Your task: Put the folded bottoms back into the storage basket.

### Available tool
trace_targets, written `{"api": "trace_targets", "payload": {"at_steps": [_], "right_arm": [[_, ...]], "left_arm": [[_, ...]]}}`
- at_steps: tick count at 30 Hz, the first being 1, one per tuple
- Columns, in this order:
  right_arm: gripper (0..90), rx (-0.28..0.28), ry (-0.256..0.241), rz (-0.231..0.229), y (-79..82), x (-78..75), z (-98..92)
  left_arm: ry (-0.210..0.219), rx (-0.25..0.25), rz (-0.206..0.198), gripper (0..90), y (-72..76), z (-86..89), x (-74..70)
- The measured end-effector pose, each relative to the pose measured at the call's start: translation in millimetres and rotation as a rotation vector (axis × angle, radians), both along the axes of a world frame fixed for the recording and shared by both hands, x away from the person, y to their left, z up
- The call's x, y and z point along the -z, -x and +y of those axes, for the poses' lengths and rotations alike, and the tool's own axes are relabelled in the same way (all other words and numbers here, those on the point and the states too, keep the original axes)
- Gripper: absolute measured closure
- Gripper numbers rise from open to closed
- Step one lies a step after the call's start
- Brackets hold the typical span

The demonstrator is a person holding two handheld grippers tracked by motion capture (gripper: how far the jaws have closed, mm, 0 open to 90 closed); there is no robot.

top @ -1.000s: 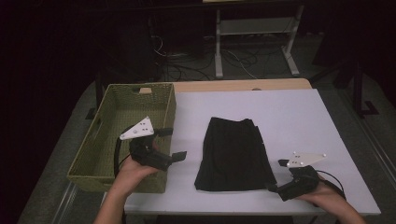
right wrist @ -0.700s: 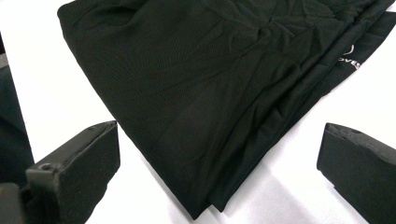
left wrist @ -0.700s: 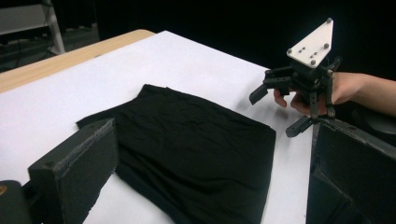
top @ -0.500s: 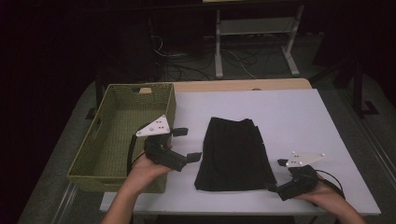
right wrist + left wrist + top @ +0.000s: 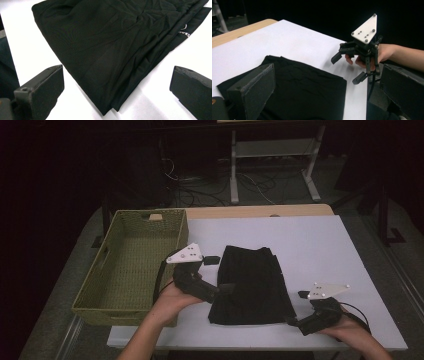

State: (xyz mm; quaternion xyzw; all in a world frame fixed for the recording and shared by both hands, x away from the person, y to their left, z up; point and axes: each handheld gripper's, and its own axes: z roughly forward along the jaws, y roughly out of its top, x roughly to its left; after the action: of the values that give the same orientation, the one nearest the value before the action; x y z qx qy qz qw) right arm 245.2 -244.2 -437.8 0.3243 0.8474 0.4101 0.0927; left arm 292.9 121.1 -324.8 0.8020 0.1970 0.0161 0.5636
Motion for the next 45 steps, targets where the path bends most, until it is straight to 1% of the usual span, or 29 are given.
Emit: {"api": "trace_targets", "payload": {"at_steps": [2, 4, 6, 12, 19, 21, 23, 26, 30, 33, 39, 41, 45], "right_arm": [[0.0, -0.002, 0.0, -0.001, -0.5, 0.3, 0.1], [0.0, -0.002, 0.0, 0.0, -0.7, 0.8, 0.7], [0.0, -0.006, 0.003, 0.001, -0.8, 0.9, 1.6], [0.0, -0.013, 0.003, -0.005, 0.1, 0.1, 3.0], [0.0, -0.019, 0.005, -0.002, -0.3, 0.7, 2.7], [0.0, -0.019, 0.006, -0.001, -0.1, 0.7, 2.4], [0.0, -0.02, 0.005, -0.005, 0.2, 0.4, 2.3], [0.0, -0.022, 0.006, -0.007, 0.2, 0.1, 2.5], [0.0, -0.028, 0.007, -0.005, 0.3, 0.8, 3.0], [0.0, -0.031, 0.01, -0.003, 0.6, 1.0, 3.2], [0.0, -0.034, 0.011, -0.003, 0.7, 0.4, 3.7], [0.0, -0.037, 0.012, -0.005, 0.1, 0.7, 4.2], [0.0, -0.042, 0.013, -0.001, 0.4, 1.5, 4.7]], "left_arm": [[-0.005, -0.007, -0.003, 0.5, 0.1, -3.8, 2.8], [0.001, -0.01, 0.0, 0.5, 0.7, -8.0, 6.9], [-0.011, -0.016, -0.007, 0.5, 1.6, -11.6, 9.7], [-0.021, -0.014, -0.006, 0.5, 4.7, -18.2, 17.1], [-0.04, -0.024, 0.0, 0.5, 7.5, -25.7, 32.7], [-0.039, -0.021, 0.005, 0.5, 8.3, -27.3, 36.3], [-0.044, -0.025, 0.003, 0.5, 9.9, -29.2, 41.4], [-0.046, -0.03, 0.013, 0.5, 11.1, -30.0, 48.1], [-0.064, -0.04, 0.023, 0.5, 12.2, -30.3, 58.9], [-0.075, -0.045, 0.039, 0.5, 12.8, -30.5, 65.2], [-0.105, -0.075, 0.06, 0.5, 12.0, -33.4, 78.8], [-0.122, -0.092, 0.06, 0.5, 11.5, -34.9, 82.9], [-0.154, -0.135, 0.072, 0.5, 7.4, -36.9, 90.4]]}}
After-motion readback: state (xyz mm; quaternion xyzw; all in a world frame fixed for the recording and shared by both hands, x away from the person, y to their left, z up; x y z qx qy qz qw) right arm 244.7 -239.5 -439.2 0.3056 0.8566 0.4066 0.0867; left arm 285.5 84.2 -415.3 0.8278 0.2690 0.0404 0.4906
